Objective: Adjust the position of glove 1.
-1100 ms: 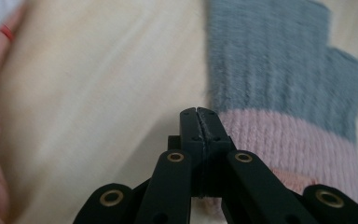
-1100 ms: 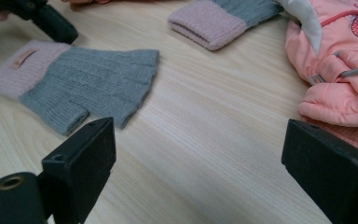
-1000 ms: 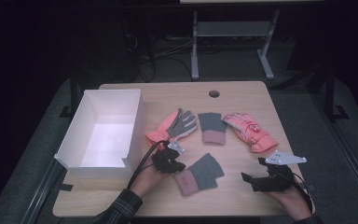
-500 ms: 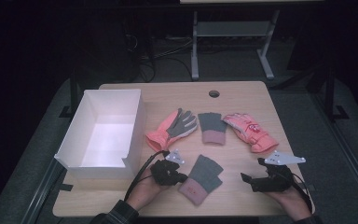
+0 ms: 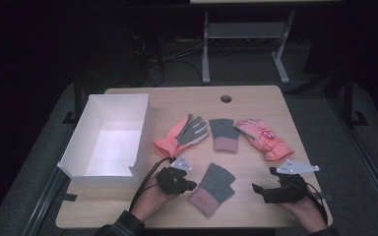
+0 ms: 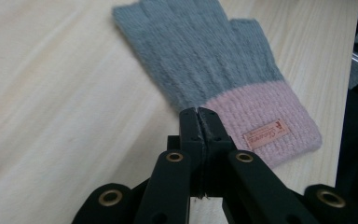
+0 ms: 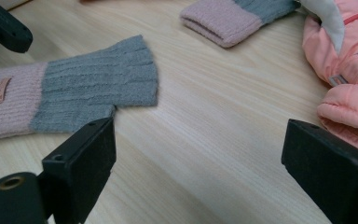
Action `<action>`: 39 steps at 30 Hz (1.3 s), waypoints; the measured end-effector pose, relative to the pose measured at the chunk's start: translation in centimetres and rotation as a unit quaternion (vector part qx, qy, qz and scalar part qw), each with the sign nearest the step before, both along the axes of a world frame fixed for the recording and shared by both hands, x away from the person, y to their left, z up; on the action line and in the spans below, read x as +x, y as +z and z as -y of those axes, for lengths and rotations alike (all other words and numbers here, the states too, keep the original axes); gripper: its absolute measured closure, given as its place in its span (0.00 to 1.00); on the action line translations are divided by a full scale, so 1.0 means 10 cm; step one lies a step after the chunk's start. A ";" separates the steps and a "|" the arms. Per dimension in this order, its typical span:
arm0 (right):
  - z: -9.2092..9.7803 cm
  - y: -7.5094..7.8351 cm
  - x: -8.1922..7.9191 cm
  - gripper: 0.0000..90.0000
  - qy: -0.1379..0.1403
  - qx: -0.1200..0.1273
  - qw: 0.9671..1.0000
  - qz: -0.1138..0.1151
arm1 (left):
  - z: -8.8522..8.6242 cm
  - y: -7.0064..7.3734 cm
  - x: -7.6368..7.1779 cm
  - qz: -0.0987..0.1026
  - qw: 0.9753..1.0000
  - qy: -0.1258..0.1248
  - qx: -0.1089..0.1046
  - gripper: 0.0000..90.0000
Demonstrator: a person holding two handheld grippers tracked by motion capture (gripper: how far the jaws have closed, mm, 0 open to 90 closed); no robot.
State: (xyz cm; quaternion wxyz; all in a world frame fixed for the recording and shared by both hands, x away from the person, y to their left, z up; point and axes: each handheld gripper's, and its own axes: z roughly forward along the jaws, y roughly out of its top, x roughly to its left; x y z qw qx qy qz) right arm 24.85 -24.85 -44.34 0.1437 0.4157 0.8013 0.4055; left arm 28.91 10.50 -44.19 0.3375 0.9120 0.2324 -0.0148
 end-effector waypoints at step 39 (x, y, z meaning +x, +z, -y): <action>0.11 0.03 -0.01 0.11 -0.013 0.013 1.000 0.005 | 1.13 -0.01 0.13 0.010 0.996 -0.085 -0.036 0.99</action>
